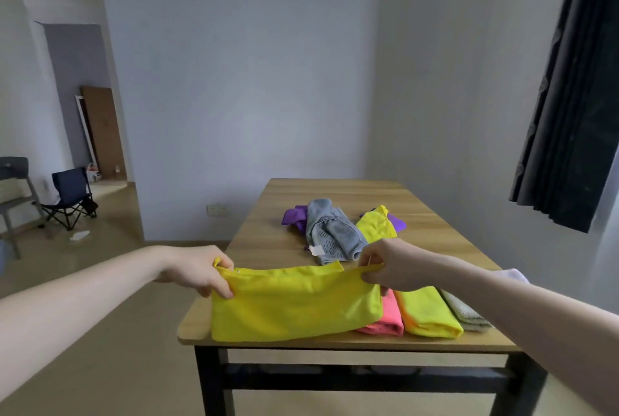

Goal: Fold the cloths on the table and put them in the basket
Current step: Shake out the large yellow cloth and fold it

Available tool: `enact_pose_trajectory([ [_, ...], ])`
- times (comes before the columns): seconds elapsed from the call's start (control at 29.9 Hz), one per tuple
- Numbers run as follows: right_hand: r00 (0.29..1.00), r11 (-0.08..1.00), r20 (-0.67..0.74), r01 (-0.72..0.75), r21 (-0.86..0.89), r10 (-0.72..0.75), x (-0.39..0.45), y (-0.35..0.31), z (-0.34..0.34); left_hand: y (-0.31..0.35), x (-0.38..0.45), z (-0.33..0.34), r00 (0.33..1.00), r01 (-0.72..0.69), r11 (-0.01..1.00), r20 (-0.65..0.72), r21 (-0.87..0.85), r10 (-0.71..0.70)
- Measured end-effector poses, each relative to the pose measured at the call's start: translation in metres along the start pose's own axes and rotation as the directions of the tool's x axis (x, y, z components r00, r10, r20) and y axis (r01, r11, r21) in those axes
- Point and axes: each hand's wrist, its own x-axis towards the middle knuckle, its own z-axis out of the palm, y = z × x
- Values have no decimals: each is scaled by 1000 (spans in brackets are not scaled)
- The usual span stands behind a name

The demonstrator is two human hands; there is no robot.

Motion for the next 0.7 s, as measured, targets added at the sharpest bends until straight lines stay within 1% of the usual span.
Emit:
enact_pose_trajectory([
  [0.1,993,999,-109,-31,17,32,18,8,-1,-5,16,-8,989,-20,998,-149,-66,10],
  [0.27,966,990,-223,-119,82,134,53,21,7,-12,52,-9,955,35,980,-283,-196,-90],
  [0.47,923,969,-307,-194,150,232,96,37,21,-31,99,-1,898,75,943,-389,-323,-205],
  [0.7,896,955,-331,-259,148,294,130,50,42,-55,143,11,841,70,898,-459,-434,-287],
])
